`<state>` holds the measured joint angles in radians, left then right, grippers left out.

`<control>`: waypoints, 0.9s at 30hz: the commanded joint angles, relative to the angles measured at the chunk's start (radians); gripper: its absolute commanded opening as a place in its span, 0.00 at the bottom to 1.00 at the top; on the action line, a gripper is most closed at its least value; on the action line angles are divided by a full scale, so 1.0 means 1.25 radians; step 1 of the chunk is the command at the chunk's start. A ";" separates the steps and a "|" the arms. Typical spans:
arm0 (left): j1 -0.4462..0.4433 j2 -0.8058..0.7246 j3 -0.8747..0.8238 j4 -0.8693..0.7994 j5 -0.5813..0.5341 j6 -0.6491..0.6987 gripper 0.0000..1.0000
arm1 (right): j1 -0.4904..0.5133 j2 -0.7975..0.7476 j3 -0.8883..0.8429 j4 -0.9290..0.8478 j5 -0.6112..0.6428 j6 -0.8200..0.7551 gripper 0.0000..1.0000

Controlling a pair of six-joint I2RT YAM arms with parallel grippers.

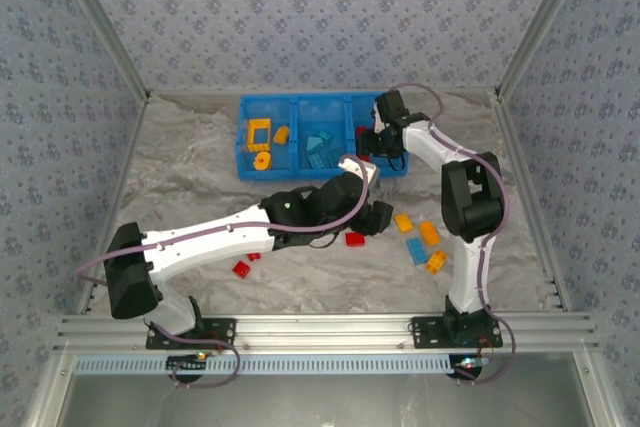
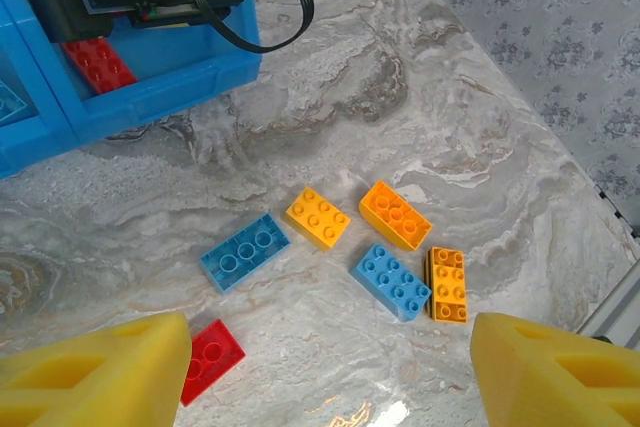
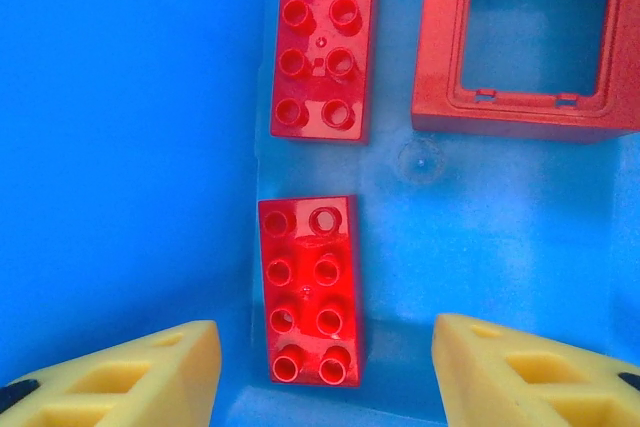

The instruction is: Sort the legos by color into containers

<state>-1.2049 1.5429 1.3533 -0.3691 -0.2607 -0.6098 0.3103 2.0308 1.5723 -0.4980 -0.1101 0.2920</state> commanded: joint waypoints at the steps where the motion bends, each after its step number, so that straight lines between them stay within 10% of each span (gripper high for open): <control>1: -0.004 -0.029 -0.010 -0.017 -0.030 0.016 0.74 | 0.008 -0.088 -0.010 -0.010 0.029 -0.004 0.60; 13: 0.106 -0.018 0.002 -0.068 0.153 0.161 0.73 | 0.084 -0.572 -0.223 0.016 0.232 -0.034 0.59; 27: 0.197 0.151 0.043 -0.090 0.353 0.462 0.73 | 0.345 -1.117 -0.533 -0.273 0.212 0.175 0.69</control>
<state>-0.9619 1.6894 1.3609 -0.4725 0.1150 -0.1528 0.6941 0.6834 0.9291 -0.6712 0.1249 0.3786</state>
